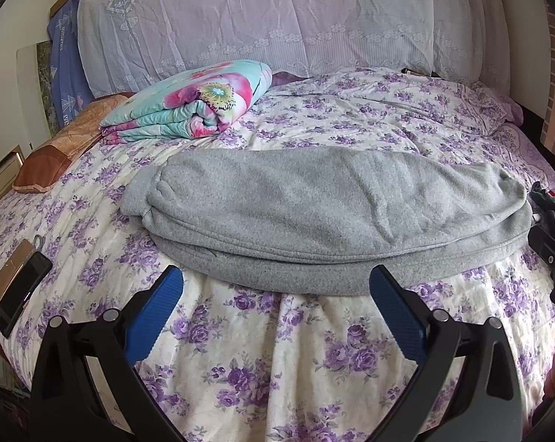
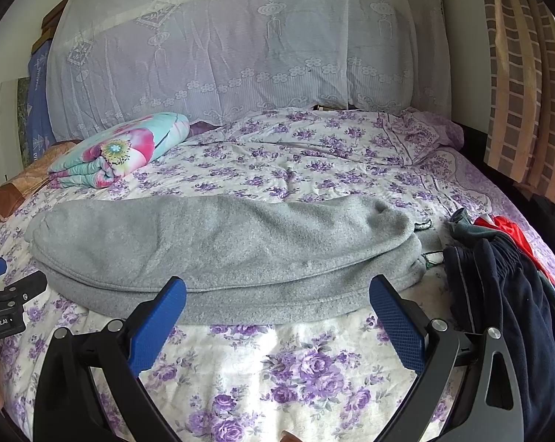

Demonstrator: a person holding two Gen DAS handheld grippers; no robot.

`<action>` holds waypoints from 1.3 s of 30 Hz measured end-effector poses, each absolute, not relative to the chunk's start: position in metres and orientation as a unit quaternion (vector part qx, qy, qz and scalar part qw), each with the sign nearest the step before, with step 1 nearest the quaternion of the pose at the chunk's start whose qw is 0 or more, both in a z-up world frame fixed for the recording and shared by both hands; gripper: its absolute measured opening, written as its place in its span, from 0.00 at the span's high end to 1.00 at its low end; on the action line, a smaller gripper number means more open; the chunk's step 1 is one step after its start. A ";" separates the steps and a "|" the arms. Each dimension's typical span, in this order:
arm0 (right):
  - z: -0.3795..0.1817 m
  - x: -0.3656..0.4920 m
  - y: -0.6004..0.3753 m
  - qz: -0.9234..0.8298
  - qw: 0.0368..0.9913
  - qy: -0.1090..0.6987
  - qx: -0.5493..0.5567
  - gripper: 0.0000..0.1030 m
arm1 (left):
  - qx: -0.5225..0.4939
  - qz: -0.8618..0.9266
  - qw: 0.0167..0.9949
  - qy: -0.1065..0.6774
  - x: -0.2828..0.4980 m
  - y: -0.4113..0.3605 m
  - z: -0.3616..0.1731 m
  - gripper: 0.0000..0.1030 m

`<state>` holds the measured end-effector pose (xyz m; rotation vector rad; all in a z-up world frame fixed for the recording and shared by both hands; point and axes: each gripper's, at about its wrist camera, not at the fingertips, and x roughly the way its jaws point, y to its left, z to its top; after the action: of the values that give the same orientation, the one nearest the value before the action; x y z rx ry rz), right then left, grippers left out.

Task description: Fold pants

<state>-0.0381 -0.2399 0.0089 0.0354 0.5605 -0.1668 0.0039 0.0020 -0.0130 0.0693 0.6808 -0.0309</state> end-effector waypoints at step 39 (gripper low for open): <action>0.008 -0.036 -0.238 -0.080 0.958 0.274 0.022 0.03 | 0.035 -0.016 0.939 0.340 0.006 0.008 -0.021 0.04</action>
<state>-0.0359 -0.2383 0.0076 0.0442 0.5557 -0.1631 0.0062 0.0077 -0.0210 0.0713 0.6950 -0.0328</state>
